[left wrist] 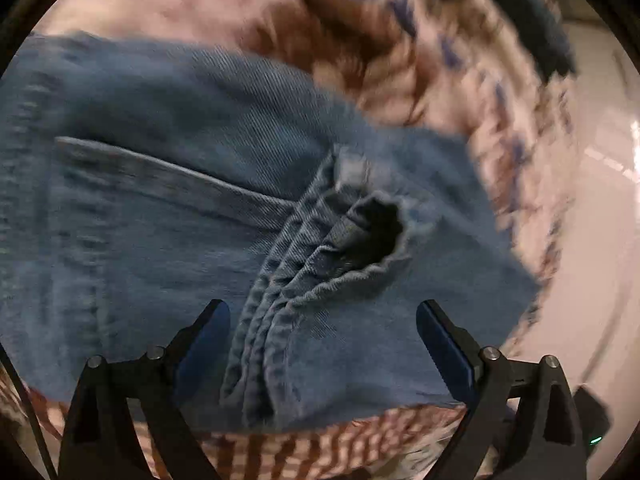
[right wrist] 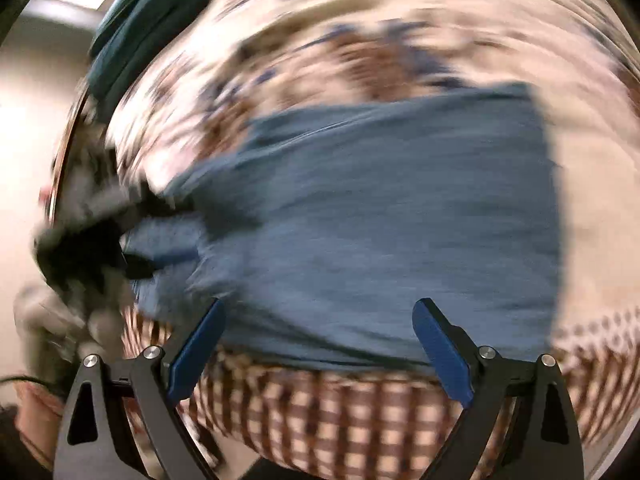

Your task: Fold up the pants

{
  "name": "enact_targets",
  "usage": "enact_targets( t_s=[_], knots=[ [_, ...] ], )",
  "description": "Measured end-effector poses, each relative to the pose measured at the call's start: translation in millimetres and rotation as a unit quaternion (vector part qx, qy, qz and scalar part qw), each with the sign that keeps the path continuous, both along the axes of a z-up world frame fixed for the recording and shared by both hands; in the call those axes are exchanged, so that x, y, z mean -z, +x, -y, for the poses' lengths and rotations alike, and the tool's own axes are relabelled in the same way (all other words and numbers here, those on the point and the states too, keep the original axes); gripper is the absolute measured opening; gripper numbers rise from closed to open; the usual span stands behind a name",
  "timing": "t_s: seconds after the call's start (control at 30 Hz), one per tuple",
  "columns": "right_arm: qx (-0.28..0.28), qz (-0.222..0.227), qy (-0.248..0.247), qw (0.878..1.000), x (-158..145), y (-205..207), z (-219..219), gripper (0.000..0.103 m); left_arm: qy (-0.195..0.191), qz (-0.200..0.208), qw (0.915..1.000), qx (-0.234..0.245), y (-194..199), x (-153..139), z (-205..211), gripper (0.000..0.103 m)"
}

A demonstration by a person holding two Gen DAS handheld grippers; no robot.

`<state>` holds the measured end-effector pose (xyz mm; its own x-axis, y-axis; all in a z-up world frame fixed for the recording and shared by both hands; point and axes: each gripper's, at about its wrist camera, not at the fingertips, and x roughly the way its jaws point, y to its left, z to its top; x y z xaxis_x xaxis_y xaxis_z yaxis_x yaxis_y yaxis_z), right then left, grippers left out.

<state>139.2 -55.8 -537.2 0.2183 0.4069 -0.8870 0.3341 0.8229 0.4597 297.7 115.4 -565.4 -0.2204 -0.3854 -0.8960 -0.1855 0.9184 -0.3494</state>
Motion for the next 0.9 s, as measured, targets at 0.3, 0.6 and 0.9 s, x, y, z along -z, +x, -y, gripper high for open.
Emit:
enact_targets(
  t_s=[0.3, 0.6, 0.9],
  knots=[
    [0.144, -0.047, -0.010, 0.988, 35.5, -16.1, 114.7, 0.097, 0.075, 0.112, 0.9846, 0.112, -35.0, -45.1, 40.5, 0.023],
    [0.117, -0.126, 0.026, 0.985, 87.4, -7.7, 115.7, 0.096, 0.061, 0.055, 0.9961, 0.033, -39.3, -28.2, -6.8, 0.029],
    [0.265, -0.124, 0.163, 0.942, 55.7, -87.7, 86.0, 0.087, -0.028, 0.000, 0.9992, -0.028, -56.5, -17.1, -19.5, 0.069]
  ],
)
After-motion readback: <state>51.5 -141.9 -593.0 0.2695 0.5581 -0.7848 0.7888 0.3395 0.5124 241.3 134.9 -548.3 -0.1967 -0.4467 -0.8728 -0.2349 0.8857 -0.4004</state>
